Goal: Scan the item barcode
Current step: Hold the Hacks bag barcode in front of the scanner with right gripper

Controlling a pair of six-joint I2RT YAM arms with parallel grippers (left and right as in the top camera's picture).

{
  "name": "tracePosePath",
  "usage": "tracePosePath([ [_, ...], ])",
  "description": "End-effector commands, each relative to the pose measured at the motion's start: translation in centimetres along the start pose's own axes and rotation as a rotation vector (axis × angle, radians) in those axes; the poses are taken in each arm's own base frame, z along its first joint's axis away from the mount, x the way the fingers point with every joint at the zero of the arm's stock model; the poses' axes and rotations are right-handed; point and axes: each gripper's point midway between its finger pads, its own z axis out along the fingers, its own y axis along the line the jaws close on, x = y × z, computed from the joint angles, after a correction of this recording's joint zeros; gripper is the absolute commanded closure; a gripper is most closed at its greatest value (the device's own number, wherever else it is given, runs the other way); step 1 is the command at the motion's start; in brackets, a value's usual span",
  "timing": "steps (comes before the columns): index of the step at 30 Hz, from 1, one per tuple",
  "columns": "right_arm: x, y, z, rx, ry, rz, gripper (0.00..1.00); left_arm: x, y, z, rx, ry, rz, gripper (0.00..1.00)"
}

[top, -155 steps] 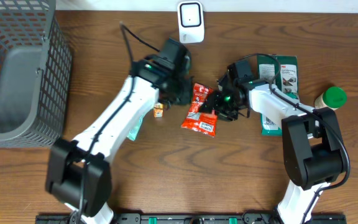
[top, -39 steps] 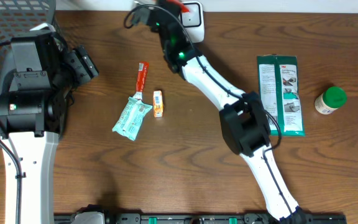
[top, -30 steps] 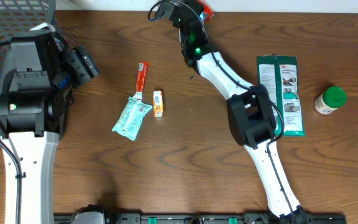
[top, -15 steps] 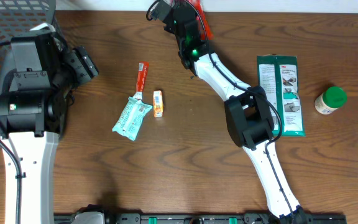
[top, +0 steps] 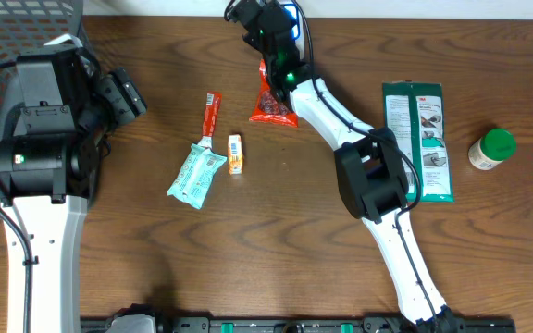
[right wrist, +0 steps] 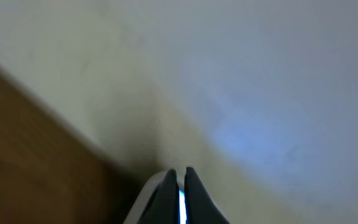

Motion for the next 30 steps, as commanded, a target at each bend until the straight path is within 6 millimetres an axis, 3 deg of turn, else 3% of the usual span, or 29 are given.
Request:
tracePosePath([
  [1, -3.9, -3.6, -2.3, 0.003, 0.001, 0.219, 0.99, -0.4, 0.1, -0.2, -0.005, -0.012, 0.002, 0.16],
  [5, -3.0, -3.3, -5.1, -0.101, 0.171, 0.374, 0.89, -0.4, 0.1, -0.2, -0.005, -0.012, 0.002, 0.17],
  [6, -1.6, -2.9, -6.7, -0.125, 0.286, 0.468, 0.78, -0.4, 0.1, -0.2, -0.005, -0.012, 0.002, 0.16],
  [8, 0.2, -2.1, -8.0, -0.134, 0.397, 0.547, 0.69, -0.4, 0.1, -0.2, -0.005, -0.012, 0.002, 0.16],
  [12, 4.5, 0.0, -9.5, -0.091, 0.597, 0.775, 0.62, -0.4, 0.1, -0.2, -0.005, -0.012, 0.002, 0.16],
  [15, 6.8, 1.9, -9.7, -0.066, 0.684, 0.898, 0.50, -0.4, 0.1, -0.2, -0.005, -0.012, 0.002, 0.17],
  [18, 8.1, 4.6, -9.6, -0.105, 0.729, 0.897, 0.32, -0.4, 0.1, -0.2, -0.005, -0.012, 0.002, 0.17],
  [23, 9.8, 7.3, -9.6, -0.109, 0.770, 0.855, 0.26, -0.4, 0.1, -0.2, -0.005, -0.012, 0.002, 0.17],
  [30, 11.9, 7.8, -11.7, -0.008, 0.892, 0.915, 0.12, -0.4, 0.1, -0.2, -0.005, -0.012, 0.002, 0.17],
])
